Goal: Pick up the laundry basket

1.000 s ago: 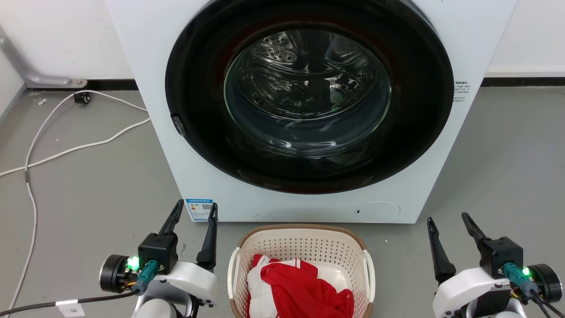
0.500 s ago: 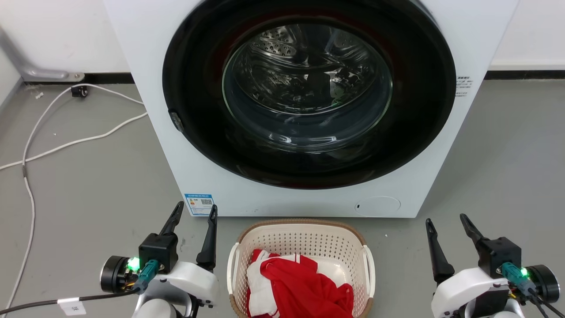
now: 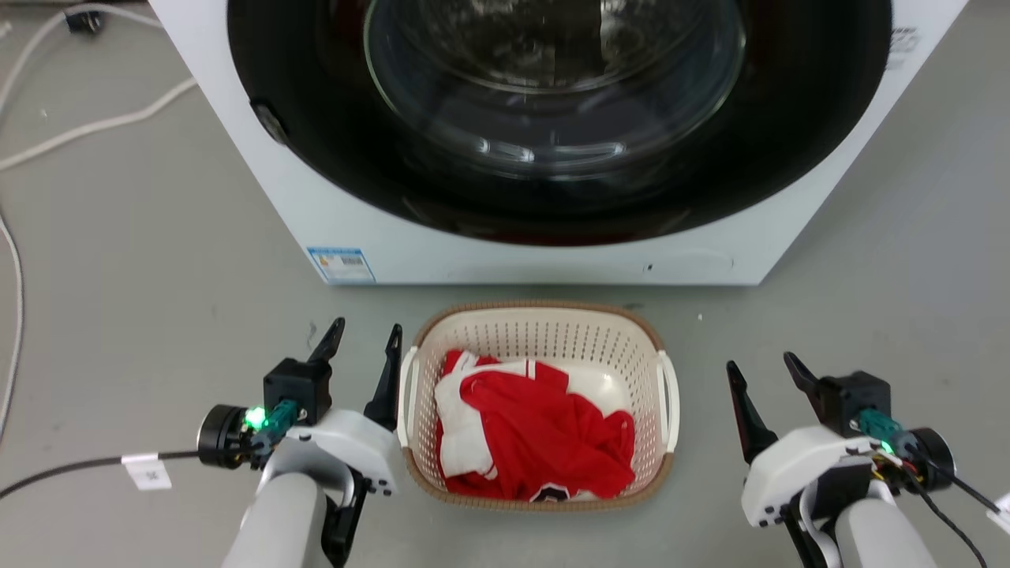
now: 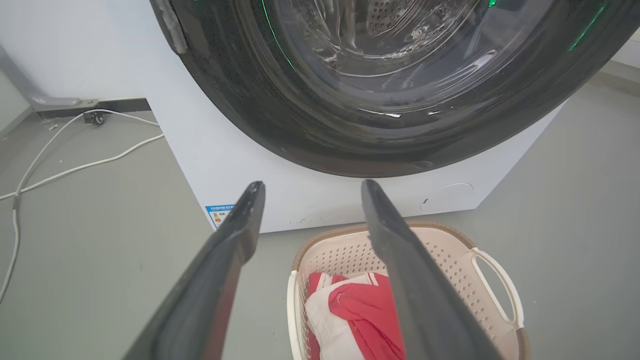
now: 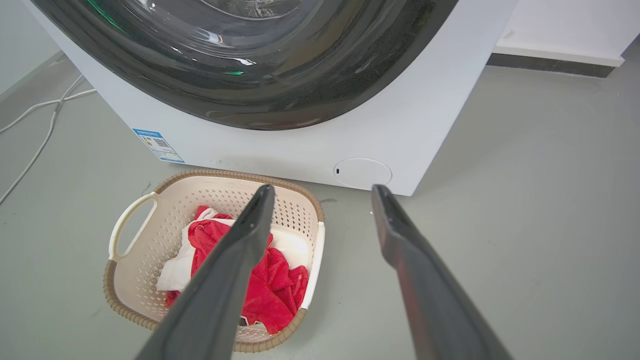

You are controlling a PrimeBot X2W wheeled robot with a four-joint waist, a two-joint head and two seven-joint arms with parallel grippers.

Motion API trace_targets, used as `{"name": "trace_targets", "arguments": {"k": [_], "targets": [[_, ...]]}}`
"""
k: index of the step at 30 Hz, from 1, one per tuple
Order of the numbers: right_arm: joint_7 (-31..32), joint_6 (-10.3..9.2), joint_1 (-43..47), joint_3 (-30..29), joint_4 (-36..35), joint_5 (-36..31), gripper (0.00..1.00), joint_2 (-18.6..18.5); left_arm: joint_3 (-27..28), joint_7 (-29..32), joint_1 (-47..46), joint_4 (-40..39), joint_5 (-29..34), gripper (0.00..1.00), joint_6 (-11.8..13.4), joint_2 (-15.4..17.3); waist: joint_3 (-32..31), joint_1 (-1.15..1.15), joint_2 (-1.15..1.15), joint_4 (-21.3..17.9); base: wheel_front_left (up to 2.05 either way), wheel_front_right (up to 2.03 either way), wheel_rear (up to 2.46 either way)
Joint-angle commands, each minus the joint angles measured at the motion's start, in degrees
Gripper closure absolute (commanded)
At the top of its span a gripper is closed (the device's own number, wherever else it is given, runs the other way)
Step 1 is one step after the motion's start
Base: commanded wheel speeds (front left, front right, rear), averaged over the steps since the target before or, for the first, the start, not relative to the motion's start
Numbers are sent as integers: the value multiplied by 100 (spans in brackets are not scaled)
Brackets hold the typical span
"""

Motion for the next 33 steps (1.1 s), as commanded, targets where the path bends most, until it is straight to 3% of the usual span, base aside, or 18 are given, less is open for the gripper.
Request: {"name": "trace_targets", "arguments": {"k": [1,16,33], "targets": [[2,-2,-291,67,165,52,0,-1,-12,-15,-279,178,-24,0,-28,4,661,0,0,7,0,0,0],[-111,-3,-2107,592,1856,322,0,-2,-131,50,-2032,2078,-379,0,-133,186,2627,0,0,-189,0,0,0],[142,-3,-3744,1344,3681,1014,0,-1,-777,531,-3580,3568,-1268,0,-139,381,3616,0,0,-282,0,0,0]]}}
